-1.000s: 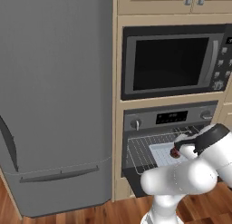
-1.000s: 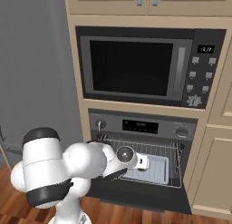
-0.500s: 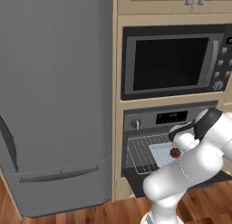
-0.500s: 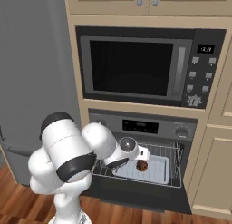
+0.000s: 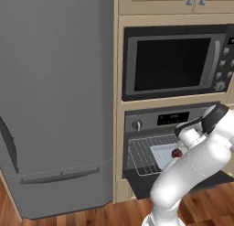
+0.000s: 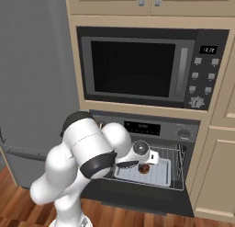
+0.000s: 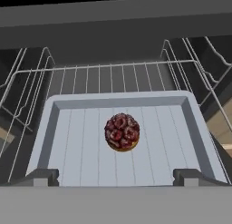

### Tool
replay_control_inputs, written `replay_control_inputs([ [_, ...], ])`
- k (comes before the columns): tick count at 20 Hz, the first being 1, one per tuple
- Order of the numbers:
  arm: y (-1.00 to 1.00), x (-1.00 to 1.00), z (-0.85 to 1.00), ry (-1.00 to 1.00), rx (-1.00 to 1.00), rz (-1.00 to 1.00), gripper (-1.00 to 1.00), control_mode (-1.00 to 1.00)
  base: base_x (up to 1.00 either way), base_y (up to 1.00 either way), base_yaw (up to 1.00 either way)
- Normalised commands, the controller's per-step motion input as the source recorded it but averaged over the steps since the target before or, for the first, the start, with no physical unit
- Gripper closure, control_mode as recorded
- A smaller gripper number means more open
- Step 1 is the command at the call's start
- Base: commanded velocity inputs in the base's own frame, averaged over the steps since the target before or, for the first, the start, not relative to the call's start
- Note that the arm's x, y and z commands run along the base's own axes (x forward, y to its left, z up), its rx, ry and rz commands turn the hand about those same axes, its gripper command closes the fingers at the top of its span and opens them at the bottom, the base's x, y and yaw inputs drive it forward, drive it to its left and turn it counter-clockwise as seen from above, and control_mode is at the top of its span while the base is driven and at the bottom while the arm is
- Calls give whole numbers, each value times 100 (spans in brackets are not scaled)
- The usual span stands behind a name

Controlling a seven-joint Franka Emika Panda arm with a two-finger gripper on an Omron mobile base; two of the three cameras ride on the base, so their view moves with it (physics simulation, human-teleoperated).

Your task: Take the baked cake out of the oven and place it on the plate for cooling. Then close the oven door.

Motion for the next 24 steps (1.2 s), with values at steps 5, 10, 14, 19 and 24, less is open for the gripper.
replay_control_inputs([
  [5, 6, 0, -32, 0, -2, -1, -100, -100, 0, 0, 0],
  [10, 19, 6, -13, 0, -6, -2, -100, -100, 0, 0, 0],
  [14, 8, 11, -3, -2, -7, -1, -100, -100, 0, 0, 0],
  [19, 0, 27, -6, 0, -1, 0, -100, -100, 0, 0, 0],
  [24, 0, 31, -16, 0, 0, 0, -100, -100, 0, 0, 0],
])
